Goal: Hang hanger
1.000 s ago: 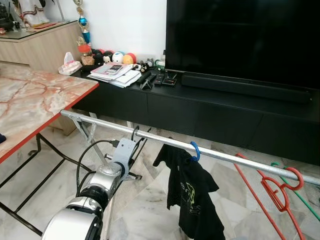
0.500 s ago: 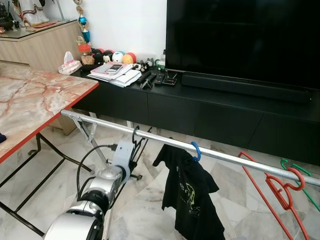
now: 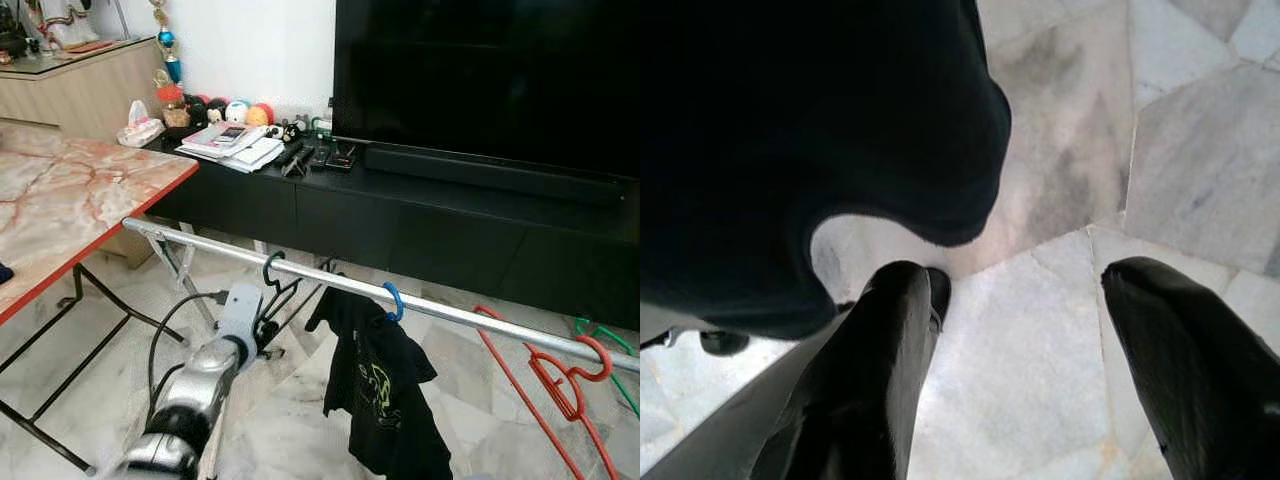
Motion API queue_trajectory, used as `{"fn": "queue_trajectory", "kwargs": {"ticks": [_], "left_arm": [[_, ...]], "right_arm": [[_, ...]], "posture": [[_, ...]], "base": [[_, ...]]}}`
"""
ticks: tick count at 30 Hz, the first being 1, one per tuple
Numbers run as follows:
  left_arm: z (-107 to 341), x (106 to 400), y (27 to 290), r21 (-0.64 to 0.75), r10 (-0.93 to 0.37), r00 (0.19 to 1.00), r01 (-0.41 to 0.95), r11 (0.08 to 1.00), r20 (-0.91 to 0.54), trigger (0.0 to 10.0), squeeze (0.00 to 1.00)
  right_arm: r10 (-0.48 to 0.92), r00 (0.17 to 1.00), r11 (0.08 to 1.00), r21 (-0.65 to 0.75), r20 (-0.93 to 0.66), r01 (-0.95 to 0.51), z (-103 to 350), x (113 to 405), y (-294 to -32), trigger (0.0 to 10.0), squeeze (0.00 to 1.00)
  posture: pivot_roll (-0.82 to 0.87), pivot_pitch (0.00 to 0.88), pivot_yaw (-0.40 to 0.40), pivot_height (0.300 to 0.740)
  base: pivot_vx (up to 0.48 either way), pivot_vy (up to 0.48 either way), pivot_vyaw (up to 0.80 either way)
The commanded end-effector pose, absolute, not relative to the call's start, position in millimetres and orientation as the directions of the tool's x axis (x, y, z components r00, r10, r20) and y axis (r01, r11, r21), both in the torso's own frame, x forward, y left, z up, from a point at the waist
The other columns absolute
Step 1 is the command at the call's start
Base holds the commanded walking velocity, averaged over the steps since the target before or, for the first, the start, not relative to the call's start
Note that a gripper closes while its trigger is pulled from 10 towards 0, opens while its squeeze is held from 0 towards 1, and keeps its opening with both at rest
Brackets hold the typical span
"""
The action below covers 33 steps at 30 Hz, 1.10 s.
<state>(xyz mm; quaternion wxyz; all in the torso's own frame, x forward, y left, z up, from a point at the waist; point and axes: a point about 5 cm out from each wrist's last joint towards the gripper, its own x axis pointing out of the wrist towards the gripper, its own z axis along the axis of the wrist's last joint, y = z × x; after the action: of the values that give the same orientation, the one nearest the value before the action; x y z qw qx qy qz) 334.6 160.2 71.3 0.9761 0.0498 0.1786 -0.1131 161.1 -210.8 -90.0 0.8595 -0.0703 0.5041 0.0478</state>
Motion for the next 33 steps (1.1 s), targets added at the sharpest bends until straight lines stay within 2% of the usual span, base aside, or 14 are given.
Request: {"fn": "queue_trajectory", "kwargs": {"ticks": [1,10,11,12,14,15,21,22,23,24,26,28,32,33], "left_arm": [[75.9,321.6,170.6,0.056,-0.198,0.911,0.233,0.971,-0.361,10.0,1.00],[74.4,256.0,201.1,0.085,-0.119,0.934,0.156,0.984,-0.337,10.0,1.00],[74.4,256.0,201.1,0.085,-0.119,0.934,0.156,0.984,-0.337,10.0,1.00],[58.6,232.0,213.1,0.110,-0.062,0.915,0.115,0.987,-0.399,10.0,1.00],[51.2,222.8,218.3,0.121,-0.038,0.902,0.099,0.988,-0.431,10.0,1.00],[25.6,203.2,234.7,0.176,0.040,0.850,0.063,0.982,-0.526,10.0,1.00],[-13.3,183.4,251.0,0.202,0.108,0.741,0.039,0.979,-0.663,10.0,1.00],[-21.1,181.8,251.2,0.200,0.107,0.715,0.046,0.979,-0.691,10.0,0.65],[-26.0,180.7,251.3,0.198,0.106,0.697,0.052,0.979,-0.709,10.0,0.65],[-31.3,181.3,251.2,0.205,0.112,0.683,0.056,0.977,-0.722,10.0,0.00],[-38.3,183.7,248.6,0.191,0.107,0.667,0.054,0.980,-0.738,10.0,0.00],[-57.3,187.4,238.5,0.147,0.095,0.614,0.035,0.989,-0.783,10.0,0.00],[-65.4,186.2,230.4,0.125,0.080,0.586,0.037,0.991,-0.806,10.0,0.00],[-72.4,183.5,221.8,0.117,0.065,0.552,0.060,0.991,-0.831,10.0,0.00]], "right_arm": [[0.009,0.483,0.986,-0.074,-0.876,-0.153,-90.5,159.8,-211.4,10.0,0.00],[0.004,0.484,0.987,-0.075,-0.875,-0.145,-90.4,160.2,-211.5,10.0,0.00],[0.004,0.484,0.987,-0.075,-0.875,-0.145,-90.4,160.2,-211.5,10.0,0.00],[0.001,0.486,0.988,-0.075,-0.874,-0.137,-90.3,160.4,-211.3,10.0,0.00],[0.000,0.487,0.988,-0.075,-0.874,-0.135,-90.3,160.5,-211.2,10.0,0.00],[-0.001,0.488,0.989,-0.075,-0.873,-0.131,-90.3,161.0,-210.8,10.0,0.00],[-0.002,0.490,0.989,-0.073,-0.872,-0.125,-90.4,161.5,-209.3,10.0,0.00],[-0.002,0.491,0.990,-0.072,-0.871,-0.124,-90.4,161.5,-208.9,10.0,0.00],[-0.002,0.491,0.990,-0.071,-0.871,-0.123,-90.4,161.6,-208.7,10.0,0.00],[-0.002,0.491,0.990,-0.071,-0.871,-0.122,-90.5,161.6,-208.3,10.0,0.00],[-0.002,0.492,0.990,-0.070,-0.871,-0.121,-90.6,161.6,-207.8,10.0,0.00],[-0.002,0.494,0.991,-0.067,-0.870,-0.113,-90.9,161.6,-206.4,10.0,0.00],[-0.004,0.495,0.992,-0.066,-0.869,-0.108,-90.9,161.6,-206.1,10.0,0.00],[-0.009,0.498,0.994,-0.062,-0.867,-0.089,-90.9,161.6,-206.1,10.0,0.00]], "posture": [[0.00,0.007,-0.006,0.740],[0.01,0.015,0.011,0.740],[0.01,0.015,0.011,0.740],[0.02,0.016,0.014,0.740],[0.02,0.016,0.014,0.740],[0.02,0.015,0.014,0.740],[0.02,0.008,0.022,0.740],[0.02,0.005,0.022,0.740],[0.02,0.005,0.022,0.740],[0.01,0.001,0.024,0.740],[0.01,0.001,0.026,0.740],[0.00,0.000,0.030,0.740],[0.00,0.000,0.029,0.740],[-0.01,0.000,0.027,0.740]], "base": [[0.000,0.000,0.00],[0.000,0.000,0.00],[0.000,0.000,0.00],[0.000,0.000,0.00],[0.000,0.000,0.00],[0.000,0.000,0.00],[0.000,0.000,0.00],[0.000,0.000,0.00],[0.000,0.000,0.00],[0.000,0.000,0.00],[0.000,0.000,0.00],[0.000,0.000,0.00],[0.000,0.000,0.00],[0.000,0.000,0.00]]}}
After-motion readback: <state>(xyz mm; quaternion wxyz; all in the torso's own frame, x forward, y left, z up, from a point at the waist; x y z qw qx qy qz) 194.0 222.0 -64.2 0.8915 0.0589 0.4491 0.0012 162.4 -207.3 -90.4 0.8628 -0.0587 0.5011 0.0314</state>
